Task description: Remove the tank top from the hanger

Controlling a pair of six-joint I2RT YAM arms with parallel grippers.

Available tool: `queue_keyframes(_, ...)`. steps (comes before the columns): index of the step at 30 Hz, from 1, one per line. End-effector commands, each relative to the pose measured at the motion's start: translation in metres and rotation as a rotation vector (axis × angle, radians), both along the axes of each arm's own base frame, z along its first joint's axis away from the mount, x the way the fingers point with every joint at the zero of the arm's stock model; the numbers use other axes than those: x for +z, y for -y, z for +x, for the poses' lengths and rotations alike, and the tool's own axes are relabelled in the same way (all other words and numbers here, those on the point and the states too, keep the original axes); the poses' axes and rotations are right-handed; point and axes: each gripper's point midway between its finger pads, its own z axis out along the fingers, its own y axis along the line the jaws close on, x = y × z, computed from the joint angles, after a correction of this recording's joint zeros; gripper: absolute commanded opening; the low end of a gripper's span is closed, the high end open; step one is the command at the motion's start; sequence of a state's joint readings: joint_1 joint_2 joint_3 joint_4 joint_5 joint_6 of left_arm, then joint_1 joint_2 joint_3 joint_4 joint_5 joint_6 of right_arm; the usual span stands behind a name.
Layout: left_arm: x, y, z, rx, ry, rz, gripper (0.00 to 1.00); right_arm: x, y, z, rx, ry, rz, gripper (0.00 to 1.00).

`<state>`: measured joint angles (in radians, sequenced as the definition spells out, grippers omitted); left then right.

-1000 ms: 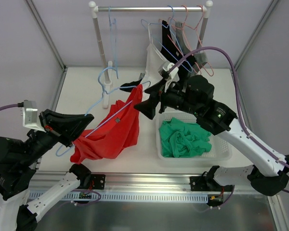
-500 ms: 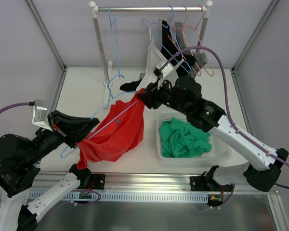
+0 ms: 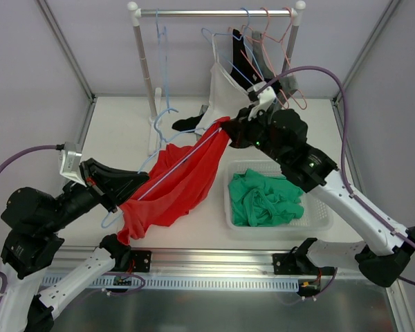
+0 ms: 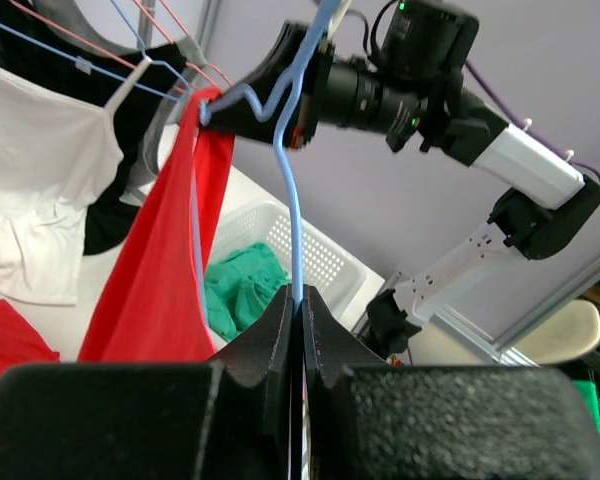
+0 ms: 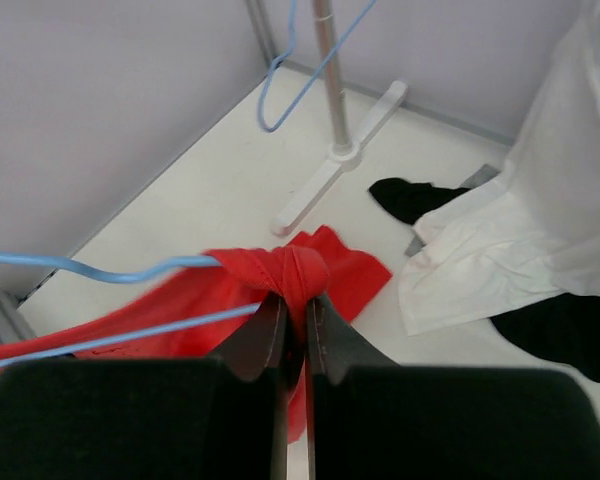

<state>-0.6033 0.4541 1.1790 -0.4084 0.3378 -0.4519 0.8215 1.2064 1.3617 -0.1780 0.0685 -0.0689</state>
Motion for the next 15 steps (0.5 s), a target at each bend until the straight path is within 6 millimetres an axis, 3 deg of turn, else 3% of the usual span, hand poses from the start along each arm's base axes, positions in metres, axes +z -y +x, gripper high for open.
queue_keyframes(1, 0.025, 0.003, -0.024, -0.101, 0.122, -0.03, 0.0, 0.023, 0.051, 0.032, -0.198, 0.05, 0.047, 0.0)
queue_keyframes(4, 0.027, 0.012, -0.027, -0.159, 0.125, -0.007, 0.0, 0.019, 0.049, 0.039, -0.139, 0.033, 0.03, 0.0)
queue_keyframes(7, 0.037, 0.016, -0.024, -0.169, 0.136, -0.002, 0.0, 0.012, 0.035, 0.032, -0.018, 0.011, 0.02, 0.0)
queue_keyframes(10, 0.047, 0.014, -0.02, -0.144, 0.155, -0.017, 0.0, 0.009, 0.037, 0.028, 0.002, -0.006, 0.027, 0.0)
queue_keyframes(14, 0.069, 0.017, -0.008, -0.111, 0.216, -0.106, 0.0, -0.014, 0.02, 0.0, 0.154, -0.09, 0.063, 0.0)
queue_keyframes(15, 0.088, 0.016, -0.009, -0.114, 0.277, -0.166, 0.0, -0.009, 0.013, -0.006, 0.203, -0.069, 0.099, 0.0)
